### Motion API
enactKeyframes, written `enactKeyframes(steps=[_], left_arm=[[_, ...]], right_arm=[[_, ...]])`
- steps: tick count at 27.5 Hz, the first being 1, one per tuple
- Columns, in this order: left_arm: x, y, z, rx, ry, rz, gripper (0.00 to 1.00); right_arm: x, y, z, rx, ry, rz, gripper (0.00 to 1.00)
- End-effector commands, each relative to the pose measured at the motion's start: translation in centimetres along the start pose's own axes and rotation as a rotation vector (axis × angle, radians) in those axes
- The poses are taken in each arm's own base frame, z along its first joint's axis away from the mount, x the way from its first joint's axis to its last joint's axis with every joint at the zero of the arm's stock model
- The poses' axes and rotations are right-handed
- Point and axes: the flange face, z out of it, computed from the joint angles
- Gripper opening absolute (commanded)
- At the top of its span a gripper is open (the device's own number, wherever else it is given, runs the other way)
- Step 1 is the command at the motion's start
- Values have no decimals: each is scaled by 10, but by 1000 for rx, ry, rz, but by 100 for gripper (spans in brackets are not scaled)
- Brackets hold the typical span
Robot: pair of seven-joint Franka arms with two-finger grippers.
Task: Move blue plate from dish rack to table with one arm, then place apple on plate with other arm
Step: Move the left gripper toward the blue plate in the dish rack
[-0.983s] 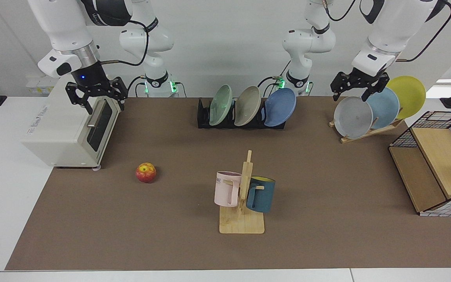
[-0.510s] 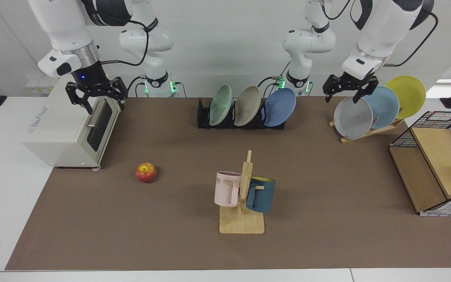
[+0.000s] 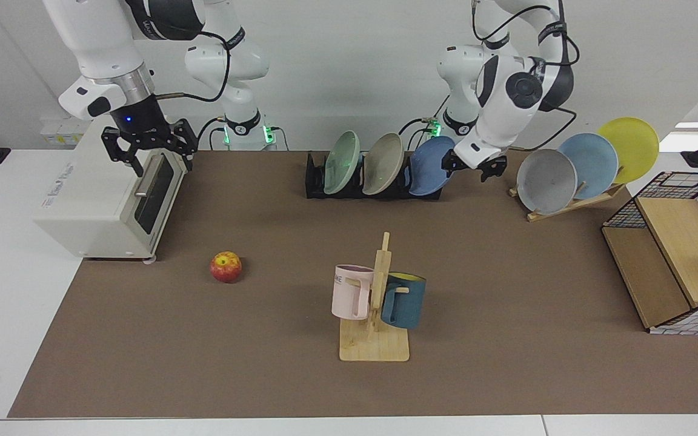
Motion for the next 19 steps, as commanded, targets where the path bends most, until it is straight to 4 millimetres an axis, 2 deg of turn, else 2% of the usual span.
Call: enactKeyframes(steps=[1,12,19], left_arm=[[-30,6,36,5,-40,10,100],[-38,24,37,31,-72,37,100],[-47,38,27,59,-79,43,100]], right_arm=[[-2,0,-3,-5,-4,19,100],[-2,0,-3,-5,-3,20,100],[-2,1,-3,-5,-4,22,100]])
